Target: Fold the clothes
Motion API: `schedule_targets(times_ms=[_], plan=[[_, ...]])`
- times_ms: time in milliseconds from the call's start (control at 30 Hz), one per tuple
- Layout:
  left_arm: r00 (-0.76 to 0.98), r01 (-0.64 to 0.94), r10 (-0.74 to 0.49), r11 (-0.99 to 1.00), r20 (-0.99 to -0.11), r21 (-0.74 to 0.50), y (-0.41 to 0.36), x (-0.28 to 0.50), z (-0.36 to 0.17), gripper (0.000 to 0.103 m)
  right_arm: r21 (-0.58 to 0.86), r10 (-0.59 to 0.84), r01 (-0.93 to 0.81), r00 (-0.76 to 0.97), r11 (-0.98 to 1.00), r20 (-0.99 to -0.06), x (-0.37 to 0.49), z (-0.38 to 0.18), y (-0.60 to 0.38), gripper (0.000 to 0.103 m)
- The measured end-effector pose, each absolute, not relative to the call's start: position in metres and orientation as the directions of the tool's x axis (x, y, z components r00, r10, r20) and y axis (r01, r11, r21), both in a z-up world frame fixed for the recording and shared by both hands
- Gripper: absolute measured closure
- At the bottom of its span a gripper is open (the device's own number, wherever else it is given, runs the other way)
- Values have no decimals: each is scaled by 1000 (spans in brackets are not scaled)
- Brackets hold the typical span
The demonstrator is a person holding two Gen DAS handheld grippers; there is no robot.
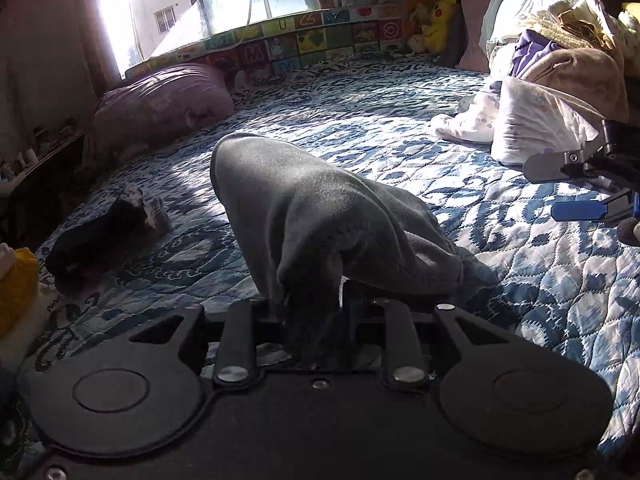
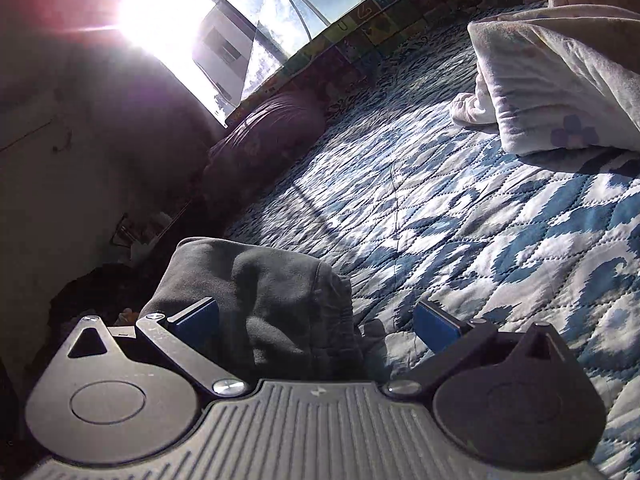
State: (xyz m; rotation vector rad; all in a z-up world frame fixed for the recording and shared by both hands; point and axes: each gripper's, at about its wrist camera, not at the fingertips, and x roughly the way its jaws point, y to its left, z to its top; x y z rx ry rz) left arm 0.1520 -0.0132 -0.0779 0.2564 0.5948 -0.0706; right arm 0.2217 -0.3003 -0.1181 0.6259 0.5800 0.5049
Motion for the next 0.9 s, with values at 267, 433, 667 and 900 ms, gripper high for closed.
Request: schedule_targets(times_ms=[267, 433, 667, 900], plan=[[830, 3, 32, 998, -557, 62, 29, 108, -72, 34, 628, 644, -319, 653, 710, -397, 224, -125, -255, 0], [858, 1, 7, 1000, -513, 16, 20, 118, -51, 29, 658, 651, -288, 640, 696, -408, 231, -136, -261, 0], [856, 57, 12, 991, -516, 118, -13, 165, -58, 25, 648, 634, -276, 650, 710, -418, 248, -147, -264, 3], [838, 36, 39, 991, -545, 126, -23, 215, -94, 24, 603, 621, -305, 657, 737, -427, 249, -150, -257, 3]])
